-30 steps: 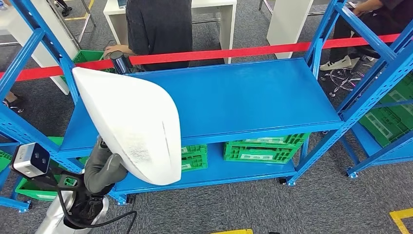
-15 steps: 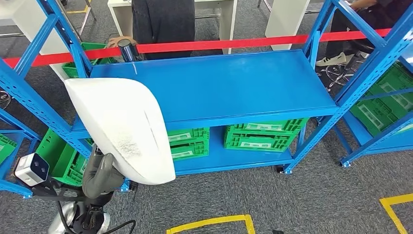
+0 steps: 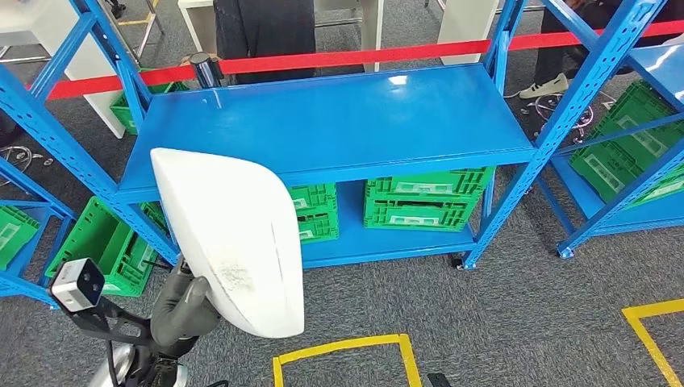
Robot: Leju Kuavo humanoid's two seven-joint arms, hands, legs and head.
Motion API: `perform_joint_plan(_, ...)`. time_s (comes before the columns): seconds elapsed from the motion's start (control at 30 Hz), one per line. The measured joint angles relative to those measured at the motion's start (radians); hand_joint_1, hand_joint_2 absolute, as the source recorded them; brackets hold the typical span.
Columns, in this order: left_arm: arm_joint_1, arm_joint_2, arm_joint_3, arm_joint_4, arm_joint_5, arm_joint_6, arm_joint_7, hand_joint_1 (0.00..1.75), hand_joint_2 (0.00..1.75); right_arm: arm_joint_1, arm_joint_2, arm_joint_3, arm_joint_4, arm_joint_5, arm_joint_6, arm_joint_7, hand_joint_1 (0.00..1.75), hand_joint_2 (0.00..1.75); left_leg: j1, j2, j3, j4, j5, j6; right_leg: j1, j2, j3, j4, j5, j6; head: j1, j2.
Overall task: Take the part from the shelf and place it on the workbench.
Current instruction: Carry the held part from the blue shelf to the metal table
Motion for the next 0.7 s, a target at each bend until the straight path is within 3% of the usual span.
perform_joint_plan(0.07, -0.026, -0.005, -0.034, 0.012, 0.022, -0.019, 0.036, 1.75, 1.75, 0.002, 0.002, -0.002, 0.004, -0.02, -0.028, -0.004, 0.0, 0.0, -0.008, -0.004, 0.104, -0.125, 0.036, 0.028, 0.006, 0.0, -0.019, 0.0, 0.02, 0.001, 0.001, 0.0)
perform_joint_plan(0.13, -0.057, -0.015, -0.071, 0.025, 0.043, -0.035, 0.07, 1.75, 1.75, 0.001, 0.002, -0.008, 0.006, -0.038, -0.045, -0.02, 0.0, 0.0, -0.019, -0.006, 0.192, -0.256, 0.025, 0.051, 0.004, 0.0, -0.029, -0.003, 0.04, 0.009, 0.002, 0.0)
perform_joint_plan(0.2, -0.084, -0.021, -0.105, 0.041, 0.057, -0.051, 0.093, 1.75, 1.75, -0.002, 0.001, -0.016, 0.008, -0.049, -0.051, -0.035, 0.0, 0.0, -0.03, -0.005, 0.211, -0.303, 0.022, 0.06, -0.003, 0.001, -0.031, -0.012, 0.062, 0.025, 0.002, 0.0)
perform_joint_plan(0.27, -0.109, -0.026, -0.137, 0.059, 0.065, -0.066, 0.105, 1.75, 1.75, -0.008, 0.0, -0.024, 0.009, -0.056, -0.053, -0.048, 0.0, 0.0, -0.03, -0.003, 0.2, -0.326, 0.057, 0.07, -0.007, 0.002, -0.037, -0.016, 0.066, 0.032, 0.002, 0.0)
perform_joint_plan(0.3, -0.122, -0.031, -0.151, 0.069, 0.068, -0.072, 0.108, 1.75, 1.75, -0.013, 0.0, -0.029, 0.009, -0.058, -0.055, -0.055, 0.0, 0.0, -0.028, -0.002, 0.189, -0.338, 0.078, 0.074, -0.006, 0.002, -0.047, -0.001, 0.044, 0.029, 0.003, 0.0)
perform_joint_plan(0.37, -0.142, -0.04, -0.177, 0.088, 0.076, -0.082, 0.11, 1.75, 1.75, -0.028, -0.003, -0.039, 0.008, -0.056, -0.061, -0.065, 0.0, 0.0, -0.025, 0.0, 0.158, -0.346, 0.112, 0.071, -0.008, 0.003, -0.08, 0.095, -0.046, 0.018, 0.004, 0.0)
perform_joint_plan(0.4, -0.148, -0.043, -0.188, 0.096, 0.08, -0.085, 0.11, 1.75, 1.75, -0.035, -0.004, -0.043, 0.007, -0.053, -0.065, -0.068, 0.0, 0.0, -0.024, 0.002, 0.14, -0.344, 0.127, 0.069, -0.01, 0.003, -0.096, 0.162, -0.088, 0.018, 0.005, 0.0)
perform_joint_plan(0.43, -0.151, -0.045, -0.198, 0.104, 0.084, -0.087, 0.11, 1.75, 1.75, -0.04, -0.007, -0.047, 0.006, -0.049, -0.067, -0.069, 0.0, 0.0, -0.024, 0.003, 0.122, -0.342, 0.142, 0.065, -0.013, 0.003, -0.106, 0.227, -0.11, 0.026, 0.005, 0.0)
perform_joint_plan(0.47, -0.153, -0.046, -0.206, 0.111, 0.086, -0.088, 0.11, 1.75, 1.75, -0.044, -0.009, -0.05, 0.005, -0.047, -0.068, -0.069, 0.0, 0.0, -0.023, 0.004, 0.103, -0.339, 0.156, 0.062, -0.016, 0.003, -0.104, 0.269, -0.109, 0.041, 0.005, 0.0)
perform_joint_plan(0.5, -0.156, -0.046, -0.213, 0.118, 0.087, -0.089, 0.11, 1.75, 1.75, -0.046, -0.012, -0.054, 0.005, -0.044, -0.069, -0.069, 0.0, 0.0, -0.021, 0.005, 0.083, -0.333, 0.168, 0.057, -0.02, 0.003, -0.085, 0.275, -0.089, 0.058, 0.006, 0.0)
perform_joint_plan(0.53, -0.159, -0.046, -0.218, 0.124, 0.089, -0.089, 0.11, 1.75, 1.75, -0.047, -0.015, -0.057, 0.004, -0.04, -0.07, -0.069, 0.0, 0.0, -0.018, 0.006, 0.062, -0.326, 0.18, 0.051, -0.025, 0.002, -0.05, 0.25, -0.064, 0.076, 0.005, 0.0)
perform_joint_plan(0.57, -0.164, -0.047, -0.224, 0.129, 0.092, -0.088, 0.109, 1.75, 1.75, -0.05, -0.017, -0.06, 0.003, -0.033, -0.07, -0.068, 0.0, 0.0, -0.015, 0.006, 0.041, -0.313, 0.189, 0.045, -0.03, 0.002, -0.001, 0.187, -0.055, 0.088, 0.006, 0.0)
perform_joint_plan(0.6, -0.171, -0.046, -0.229, 0.133, 0.097, -0.088, 0.107, 1.75, 1.75, -0.053, -0.019, -0.061, 0.001, -0.025, -0.071, -0.067, 0.0, 0.0, -0.014, 0.006, 0.021, -0.299, 0.196, 0.037, -0.03, 0.004, 0.054, 0.111, -0.062, 0.091, 0.006, 0.0)
perform_joint_plan(0.67, -0.186, -0.045, -0.239, 0.142, 0.11, -0.085, 0.102, 1.75, 1.75, -0.06, -0.026, -0.061, -0.004, -0.008, -0.066, -0.061, 0.0, 0.0, -0.014, 0.007, -0.007, -0.277, 0.211, 0.025, -0.027, 0.006, 0.111, 0.008, -0.096, 0.076, 0.006, 0.0)
perform_joint_plan(0.7, -0.192, -0.045, -0.244, 0.148, 0.117, -0.086, 0.097, 1.75, 1.75, -0.062, -0.031, -0.061, -0.006, -0.001, -0.062, -0.056, 0.0, 0.0, -0.013, 0.008, -0.013, -0.276, 0.221, 0.021, -0.021, 0.007, 0.114, -0.006, -0.102, 0.062, 0.005, 0.0)
